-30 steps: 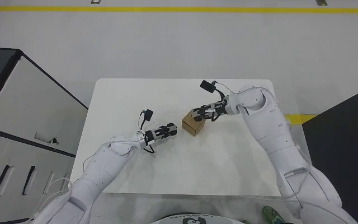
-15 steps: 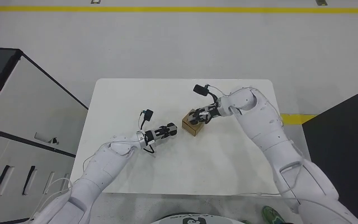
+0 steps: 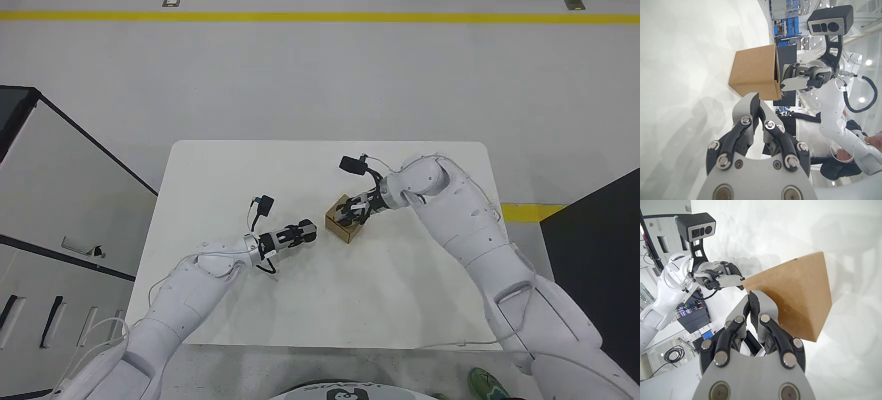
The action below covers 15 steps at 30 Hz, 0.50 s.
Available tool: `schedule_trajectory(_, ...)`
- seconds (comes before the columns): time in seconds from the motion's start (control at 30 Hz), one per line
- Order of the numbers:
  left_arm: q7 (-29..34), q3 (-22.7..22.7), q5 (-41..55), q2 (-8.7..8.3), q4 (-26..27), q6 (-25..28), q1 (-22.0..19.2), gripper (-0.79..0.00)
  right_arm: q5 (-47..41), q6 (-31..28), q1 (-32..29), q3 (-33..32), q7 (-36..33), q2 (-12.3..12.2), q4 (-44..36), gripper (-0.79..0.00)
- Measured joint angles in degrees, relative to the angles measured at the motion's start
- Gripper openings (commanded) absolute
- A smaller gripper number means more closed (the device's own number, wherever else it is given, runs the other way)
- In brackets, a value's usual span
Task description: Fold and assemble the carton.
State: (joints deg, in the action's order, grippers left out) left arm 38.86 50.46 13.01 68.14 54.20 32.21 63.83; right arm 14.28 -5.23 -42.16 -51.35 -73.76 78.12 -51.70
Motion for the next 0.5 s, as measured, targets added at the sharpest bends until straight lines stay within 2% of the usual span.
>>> schedule_trajectory(0.5, 0.0, 0.0, 0.0, 0.0, 0.0, 0.0, 0.0, -0.785, 0.3, -0.3, 1.6, 1.7, 1.0, 0.2, 0.7, -0.785)
